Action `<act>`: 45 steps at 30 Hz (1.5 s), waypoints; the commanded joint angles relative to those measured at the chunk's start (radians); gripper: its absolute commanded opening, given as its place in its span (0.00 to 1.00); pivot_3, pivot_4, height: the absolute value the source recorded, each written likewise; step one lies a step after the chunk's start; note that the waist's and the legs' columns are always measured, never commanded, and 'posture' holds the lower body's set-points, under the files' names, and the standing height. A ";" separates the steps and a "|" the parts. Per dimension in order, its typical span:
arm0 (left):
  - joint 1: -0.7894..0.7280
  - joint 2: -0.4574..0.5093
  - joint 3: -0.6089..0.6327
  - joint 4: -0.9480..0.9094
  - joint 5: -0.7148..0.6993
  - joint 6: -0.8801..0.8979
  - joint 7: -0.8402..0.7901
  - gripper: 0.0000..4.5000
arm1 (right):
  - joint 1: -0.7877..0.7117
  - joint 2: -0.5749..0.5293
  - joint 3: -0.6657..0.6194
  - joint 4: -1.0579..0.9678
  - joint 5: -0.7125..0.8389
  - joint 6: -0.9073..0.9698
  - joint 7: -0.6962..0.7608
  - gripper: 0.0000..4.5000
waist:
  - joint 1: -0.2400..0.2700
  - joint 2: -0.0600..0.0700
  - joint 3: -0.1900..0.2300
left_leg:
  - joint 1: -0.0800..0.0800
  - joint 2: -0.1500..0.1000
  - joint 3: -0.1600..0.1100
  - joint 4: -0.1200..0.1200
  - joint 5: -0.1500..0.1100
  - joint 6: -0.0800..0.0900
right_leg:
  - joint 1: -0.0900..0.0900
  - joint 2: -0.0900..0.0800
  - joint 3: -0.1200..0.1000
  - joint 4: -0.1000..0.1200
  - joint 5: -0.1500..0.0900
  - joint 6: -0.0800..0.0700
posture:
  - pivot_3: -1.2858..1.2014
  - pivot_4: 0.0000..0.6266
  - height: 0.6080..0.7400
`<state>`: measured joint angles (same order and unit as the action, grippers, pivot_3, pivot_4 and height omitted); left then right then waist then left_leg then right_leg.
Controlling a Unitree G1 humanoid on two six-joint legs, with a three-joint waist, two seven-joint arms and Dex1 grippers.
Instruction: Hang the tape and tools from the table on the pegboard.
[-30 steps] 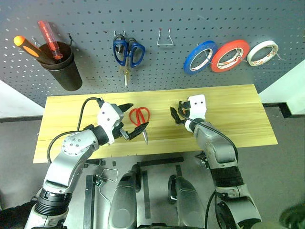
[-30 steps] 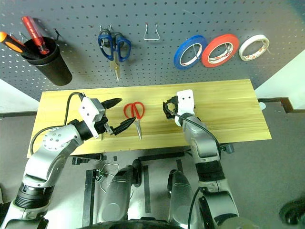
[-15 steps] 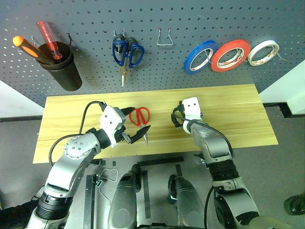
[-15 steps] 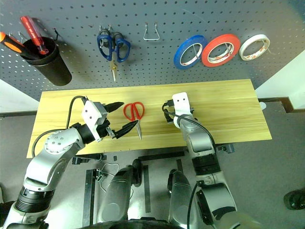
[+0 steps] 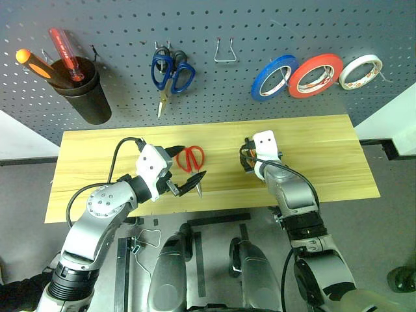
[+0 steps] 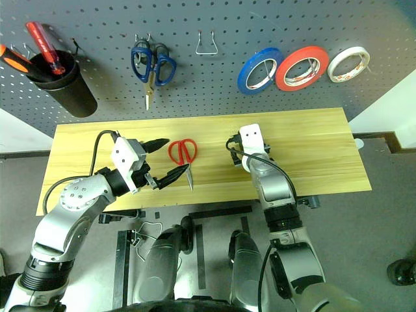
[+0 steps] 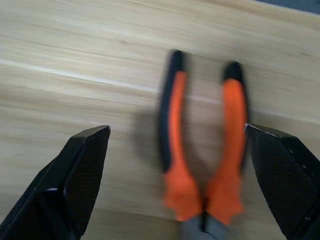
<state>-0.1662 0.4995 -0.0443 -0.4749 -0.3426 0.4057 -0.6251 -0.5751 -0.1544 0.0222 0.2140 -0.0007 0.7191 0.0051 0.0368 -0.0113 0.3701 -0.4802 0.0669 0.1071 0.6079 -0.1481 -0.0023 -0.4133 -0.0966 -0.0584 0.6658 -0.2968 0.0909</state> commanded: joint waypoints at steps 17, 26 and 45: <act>0.053 0.001 0.015 -0.094 -0.010 0.013 0.034 1.00 | -0.066 -0.016 -0.036 0.063 -0.012 0.051 0.011 1.00 | 0.000 0.000 0.000 | -0.001 0.000 0.002 -0.003 0.000 0.000 | -0.002 0.000 0.001 -0.001 0.000 0.000 | 0.55 0.63 0.82; 0.056 0.006 0.022 -0.107 -0.015 0.026 0.043 1.00 | -0.088 -0.008 -0.078 0.080 0.024 0.118 0.041 1.00 | 0.000 0.000 0.000 | -0.001 0.000 0.004 -0.007 0.000 0.000 | -0.006 -0.001 0.001 -0.001 0.000 0.000 | 0.55 0.64 0.82; 0.036 0.008 0.037 -0.100 -0.010 0.030 0.055 1.00 | -0.150 -0.016 -0.129 0.220 0.072 0.127 0.095 0.61 | -0.001 -0.001 0.001 | -0.001 0.000 0.009 -0.011 0.001 -0.002 | -0.010 -0.002 0.001 -0.002 0.000 0.000 | 0.55 0.65 0.82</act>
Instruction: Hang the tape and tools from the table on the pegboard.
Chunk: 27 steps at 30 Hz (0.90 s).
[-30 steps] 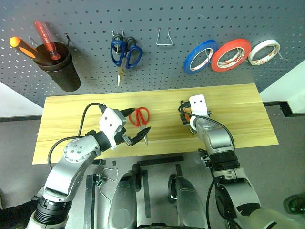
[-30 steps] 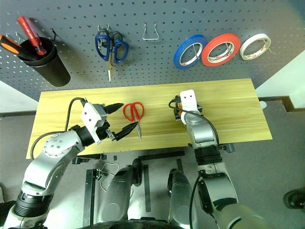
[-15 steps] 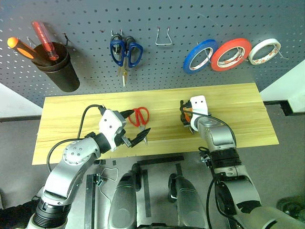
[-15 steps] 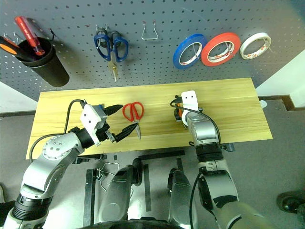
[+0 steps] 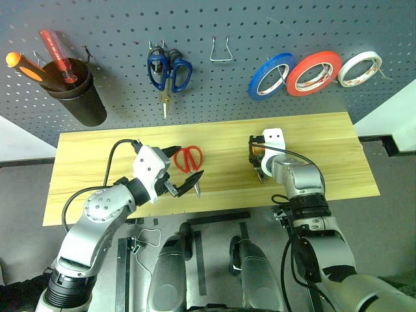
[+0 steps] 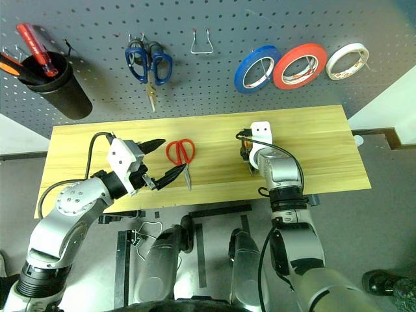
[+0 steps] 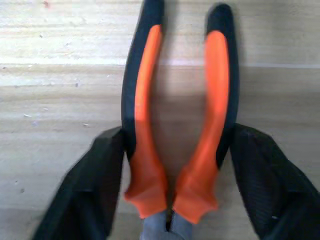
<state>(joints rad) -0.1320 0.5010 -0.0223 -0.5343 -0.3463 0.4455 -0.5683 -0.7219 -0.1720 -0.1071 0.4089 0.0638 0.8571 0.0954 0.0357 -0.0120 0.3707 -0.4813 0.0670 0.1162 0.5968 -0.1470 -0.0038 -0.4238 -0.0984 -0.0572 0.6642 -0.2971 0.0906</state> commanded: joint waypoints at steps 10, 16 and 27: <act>-0.024 0.005 0.016 -0.002 0.004 -0.031 -0.007 1.00 | 0.055 -0.032 0.063 -0.124 0.009 -0.026 0.087 0.61 | 0.001 0.000 0.000 | 0.000 0.000 0.000 0.000 0.000 0.000 | 0.000 0.000 0.000 0.000 0.000 0.000 | 0.55 0.59 0.82; -0.053 -0.007 0.013 0.054 0.016 -0.085 -0.021 1.00 | 0.197 -0.077 0.064 -0.539 0.087 0.113 0.169 0.61 | 0.002 0.000 0.000 | -0.006 -0.001 0.001 0.000 0.003 -0.006 | -0.004 0.000 0.000 -0.001 0.000 0.001 | 0.55 0.52 0.82; -0.129 -0.061 0.019 0.214 0.042 -0.255 -0.048 1.00 | 0.289 -0.165 -0.055 -1.054 0.388 0.203 0.376 0.61 | 0.001 -0.003 -0.005 | -0.011 -0.001 -0.002 0.002 0.004 -0.007 | -0.006 0.001 -0.004 -0.001 0.000 0.001 | 0.54 0.39 0.82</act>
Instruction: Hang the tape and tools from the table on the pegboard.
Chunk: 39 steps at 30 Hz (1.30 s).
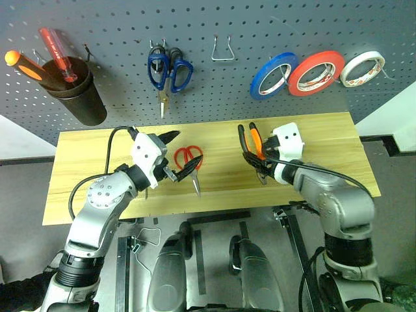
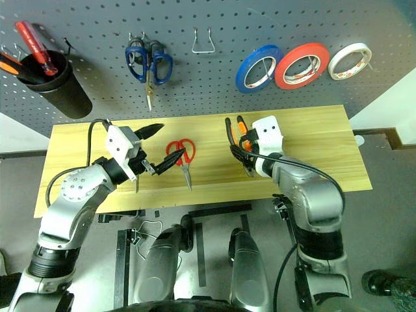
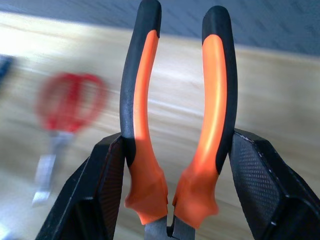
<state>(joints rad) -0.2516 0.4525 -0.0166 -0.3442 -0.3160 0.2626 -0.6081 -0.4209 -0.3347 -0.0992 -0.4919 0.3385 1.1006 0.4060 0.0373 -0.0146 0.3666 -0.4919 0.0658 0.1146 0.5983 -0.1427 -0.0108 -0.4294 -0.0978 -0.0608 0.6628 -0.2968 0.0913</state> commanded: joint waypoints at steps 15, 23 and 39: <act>-0.061 -0.091 0.023 0.149 0.014 -0.201 0.001 1.00 | -0.388 0.167 -0.039 0.019 0.132 -0.333 -0.117 0.61 | -0.001 -0.009 -0.032 | -0.004 0.001 -0.004 0.014 0.000 0.001 | 0.003 0.003 -0.004 0.004 0.004 -0.001 | 0.54 0.38 0.82; -0.053 -0.110 0.021 0.143 0.019 -0.210 0.015 1.00 | -0.664 0.201 0.023 0.619 -0.135 -0.727 -0.280 0.61 | -0.004 -0.009 -0.033 | -0.004 0.001 -0.003 0.017 0.001 0.002 | 0.002 0.003 -0.004 0.008 0.005 -0.001 | 0.54 0.39 0.82; -0.039 -0.112 0.018 0.134 0.018 -0.214 0.014 1.00 | -0.694 0.186 0.087 0.814 -0.222 -0.836 -0.211 0.61 | -0.034 -0.009 -0.034 | -0.004 0.003 -0.004 0.014 0.016 0.010 | -0.001 0.005 -0.004 0.010 0.020 -0.004 | 0.54 0.38 0.82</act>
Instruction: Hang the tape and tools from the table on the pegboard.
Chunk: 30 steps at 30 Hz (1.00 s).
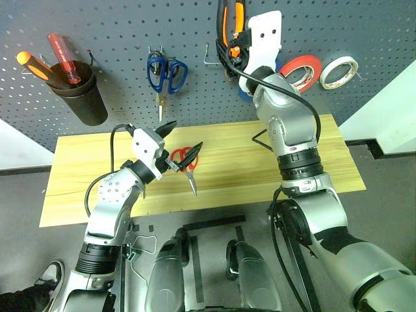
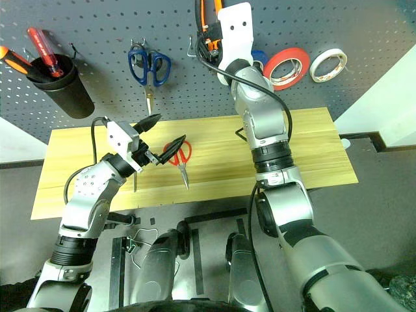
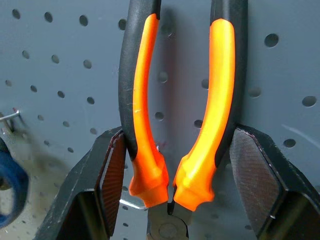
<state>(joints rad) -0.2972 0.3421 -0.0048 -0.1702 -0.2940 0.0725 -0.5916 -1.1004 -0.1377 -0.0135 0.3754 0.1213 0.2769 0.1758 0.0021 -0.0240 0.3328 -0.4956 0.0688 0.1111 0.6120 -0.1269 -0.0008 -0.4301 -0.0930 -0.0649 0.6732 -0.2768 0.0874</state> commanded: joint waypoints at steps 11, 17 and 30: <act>-0.002 0.008 0.017 -0.032 -0.011 -0.023 -0.018 1.00 | 0.025 -0.001 -0.021 -0.224 0.096 0.014 0.136 0.61 | 0.008 0.000 0.000 | -0.001 0.000 0.000 -0.001 0.001 -0.001 | -0.001 0.000 0.000 0.000 0.000 0.000 | 0.54 0.40 0.82; -0.005 0.008 0.020 -0.031 -0.013 -0.026 -0.022 1.00 | -0.005 0.022 -0.038 -0.279 0.113 0.022 0.093 0.61 | 0.010 0.000 0.000 | -0.001 0.000 0.000 0.000 0.001 -0.001 | -0.001 0.000 0.000 0.000 0.000 0.000 | 0.54 0.41 0.82; 0.036 0.013 0.031 -0.092 -0.020 -0.007 -0.009 1.00 | -0.083 0.037 -0.045 -0.057 0.064 -0.138 0.041 0.61 | 0.010 0.000 0.000 | -0.001 0.000 0.000 -0.001 0.000 0.000 | -0.001 0.000 0.000 0.000 0.000 0.000 | 0.55 0.45 0.82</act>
<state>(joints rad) -0.2739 0.3503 0.0102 -0.2146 -0.2972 0.0729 -0.6037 -1.1356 -0.1028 -0.0424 0.3313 0.1881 0.1883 0.2209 0.0125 -0.0239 0.3329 -0.4965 0.0687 0.1112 0.6113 -0.1265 -0.0012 -0.4309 -0.0932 -0.0649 0.6727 -0.2766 0.0877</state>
